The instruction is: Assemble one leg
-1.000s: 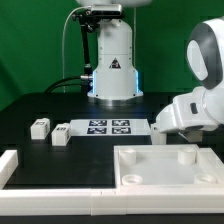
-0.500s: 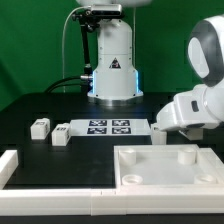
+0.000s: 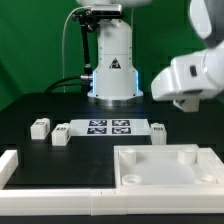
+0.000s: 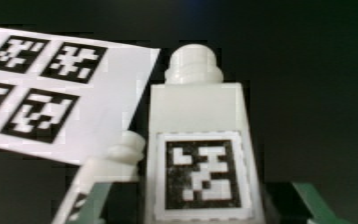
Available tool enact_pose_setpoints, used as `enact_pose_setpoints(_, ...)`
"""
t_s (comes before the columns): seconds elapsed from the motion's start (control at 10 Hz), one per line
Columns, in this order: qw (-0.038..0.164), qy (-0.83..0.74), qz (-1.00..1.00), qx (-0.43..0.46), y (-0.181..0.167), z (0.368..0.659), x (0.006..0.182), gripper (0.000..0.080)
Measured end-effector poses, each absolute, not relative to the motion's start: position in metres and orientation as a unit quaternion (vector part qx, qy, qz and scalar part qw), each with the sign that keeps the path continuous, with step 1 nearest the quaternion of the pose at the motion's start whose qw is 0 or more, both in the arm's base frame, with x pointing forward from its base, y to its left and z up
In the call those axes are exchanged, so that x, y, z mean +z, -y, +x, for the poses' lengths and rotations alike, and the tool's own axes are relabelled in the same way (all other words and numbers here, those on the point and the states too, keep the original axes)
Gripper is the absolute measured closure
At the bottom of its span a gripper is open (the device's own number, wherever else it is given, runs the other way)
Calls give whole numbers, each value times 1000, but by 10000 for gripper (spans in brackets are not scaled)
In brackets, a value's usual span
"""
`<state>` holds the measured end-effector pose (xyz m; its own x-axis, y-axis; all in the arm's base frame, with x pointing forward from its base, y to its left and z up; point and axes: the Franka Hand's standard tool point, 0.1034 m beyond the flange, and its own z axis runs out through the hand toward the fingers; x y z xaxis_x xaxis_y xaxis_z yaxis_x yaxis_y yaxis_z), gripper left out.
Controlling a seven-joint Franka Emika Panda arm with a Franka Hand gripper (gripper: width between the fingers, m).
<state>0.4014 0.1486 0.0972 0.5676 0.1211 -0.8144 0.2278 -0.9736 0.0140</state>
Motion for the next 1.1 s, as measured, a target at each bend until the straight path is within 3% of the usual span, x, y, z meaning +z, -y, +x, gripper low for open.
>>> enact_pose_setpoints(0.1, 57, -109, 882, -456, -147, 405, 113, 509)
enact_pose_setpoints(0.3, 43, -109, 924, -364, -153, 418, 104, 509)
enact_pose_setpoints(0.8, 19, -118, 981, -150, -154, 426, 109, 509)
enact_pose_setpoints(1.1, 0, -106, 994, -17, -128, 462, 134, 508)
